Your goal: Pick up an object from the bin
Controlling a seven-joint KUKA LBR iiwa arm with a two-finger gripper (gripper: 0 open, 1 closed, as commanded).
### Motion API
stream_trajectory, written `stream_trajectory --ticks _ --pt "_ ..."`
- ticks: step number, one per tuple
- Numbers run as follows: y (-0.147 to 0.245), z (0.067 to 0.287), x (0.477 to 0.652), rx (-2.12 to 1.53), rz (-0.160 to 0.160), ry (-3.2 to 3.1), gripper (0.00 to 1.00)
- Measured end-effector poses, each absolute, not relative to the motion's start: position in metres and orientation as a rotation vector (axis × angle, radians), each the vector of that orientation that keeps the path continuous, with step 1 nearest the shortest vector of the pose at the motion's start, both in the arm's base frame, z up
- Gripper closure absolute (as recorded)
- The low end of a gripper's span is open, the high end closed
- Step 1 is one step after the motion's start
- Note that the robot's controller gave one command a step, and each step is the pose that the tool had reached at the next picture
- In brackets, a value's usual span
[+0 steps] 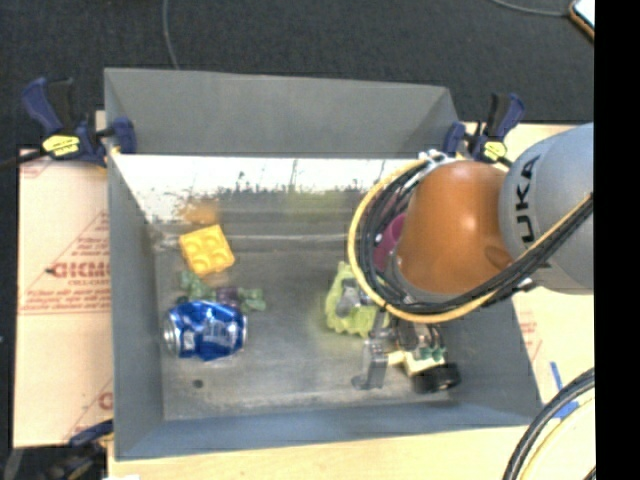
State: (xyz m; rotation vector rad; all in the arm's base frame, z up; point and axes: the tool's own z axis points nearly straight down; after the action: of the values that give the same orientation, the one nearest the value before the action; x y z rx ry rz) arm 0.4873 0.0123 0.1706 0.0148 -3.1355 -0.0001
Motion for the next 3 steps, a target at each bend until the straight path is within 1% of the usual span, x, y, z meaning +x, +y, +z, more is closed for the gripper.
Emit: stream_trajectory --ticks 1,2,3 --pt "0.012 0.175 0.489 0.014 -0.001 -3.144 0.0" --pt "-0.072 0.069 0.578 -0.06 0.002 -3.145 0.0" --pt "-0.069 0.127 0.538 0.368 0.0 -3.133 0.0"
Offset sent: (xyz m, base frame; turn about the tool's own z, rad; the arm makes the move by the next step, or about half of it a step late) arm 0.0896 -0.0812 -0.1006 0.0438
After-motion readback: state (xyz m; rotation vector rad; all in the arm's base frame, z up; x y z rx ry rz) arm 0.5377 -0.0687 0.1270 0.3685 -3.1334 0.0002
